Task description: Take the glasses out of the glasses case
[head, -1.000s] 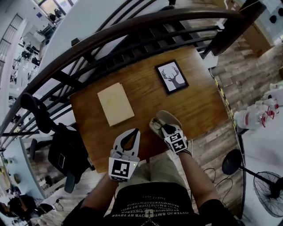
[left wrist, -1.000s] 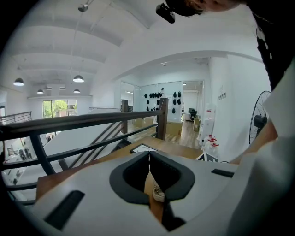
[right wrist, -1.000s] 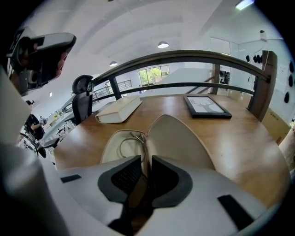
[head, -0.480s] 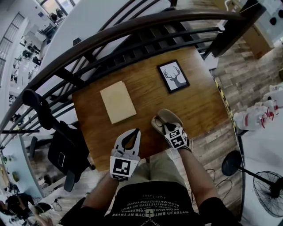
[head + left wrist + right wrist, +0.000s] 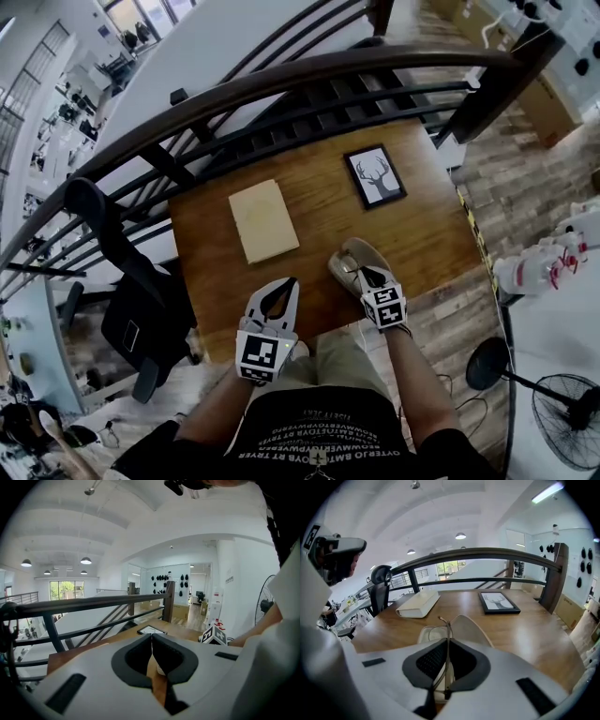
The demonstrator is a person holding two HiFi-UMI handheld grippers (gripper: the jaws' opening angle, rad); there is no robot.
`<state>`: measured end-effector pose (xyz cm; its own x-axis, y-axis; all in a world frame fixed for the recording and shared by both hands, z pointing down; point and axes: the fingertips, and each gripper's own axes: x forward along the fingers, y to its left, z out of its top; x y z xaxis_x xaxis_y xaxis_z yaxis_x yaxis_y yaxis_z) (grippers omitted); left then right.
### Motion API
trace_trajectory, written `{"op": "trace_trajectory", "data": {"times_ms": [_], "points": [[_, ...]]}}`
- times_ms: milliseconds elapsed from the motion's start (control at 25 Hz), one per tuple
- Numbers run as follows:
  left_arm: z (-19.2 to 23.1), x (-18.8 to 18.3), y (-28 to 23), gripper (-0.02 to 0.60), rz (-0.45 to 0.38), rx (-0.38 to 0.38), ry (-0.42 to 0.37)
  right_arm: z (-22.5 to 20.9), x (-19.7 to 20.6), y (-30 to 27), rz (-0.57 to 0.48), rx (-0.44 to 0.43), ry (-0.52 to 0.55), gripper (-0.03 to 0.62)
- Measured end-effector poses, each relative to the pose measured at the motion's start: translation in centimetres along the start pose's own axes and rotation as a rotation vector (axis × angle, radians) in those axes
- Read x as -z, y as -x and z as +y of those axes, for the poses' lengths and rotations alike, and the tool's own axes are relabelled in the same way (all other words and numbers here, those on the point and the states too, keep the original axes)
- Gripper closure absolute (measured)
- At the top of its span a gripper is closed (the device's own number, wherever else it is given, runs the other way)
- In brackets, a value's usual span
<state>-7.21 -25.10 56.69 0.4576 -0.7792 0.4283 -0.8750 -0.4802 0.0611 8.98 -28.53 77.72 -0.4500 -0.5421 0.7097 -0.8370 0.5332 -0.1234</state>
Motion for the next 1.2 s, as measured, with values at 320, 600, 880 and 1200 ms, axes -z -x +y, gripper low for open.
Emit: {"op": "trace_trajectory", "data": {"times_ms": [320, 600, 880, 1200], "points": [[-0.8, -2.2, 2.3, 0.552, -0.033, 0.002, -0.019, 0.8, -2.0, 3.9, -0.079, -0.001, -0.036, 0.568], [-1.2, -3.7, 3.6, 0.552, -0.074, 0.002, -0.03, 2.0, -3.6, 8.2, -0.148, -0.003, -0.029, 0.568], [-1.9, -5.2, 5.4, 0.552, -0.106, 0.003, -0.043, 3.7, -5.7, 12.8, -0.226, -0.019, -0.021, 0.568], [-2.1, -6.4, 7.1, 0.552, -0.136, 0.007, -0.05, 5.9, -9.7, 18.2, -0.352, -0.03, 0.002, 0.568]]}}
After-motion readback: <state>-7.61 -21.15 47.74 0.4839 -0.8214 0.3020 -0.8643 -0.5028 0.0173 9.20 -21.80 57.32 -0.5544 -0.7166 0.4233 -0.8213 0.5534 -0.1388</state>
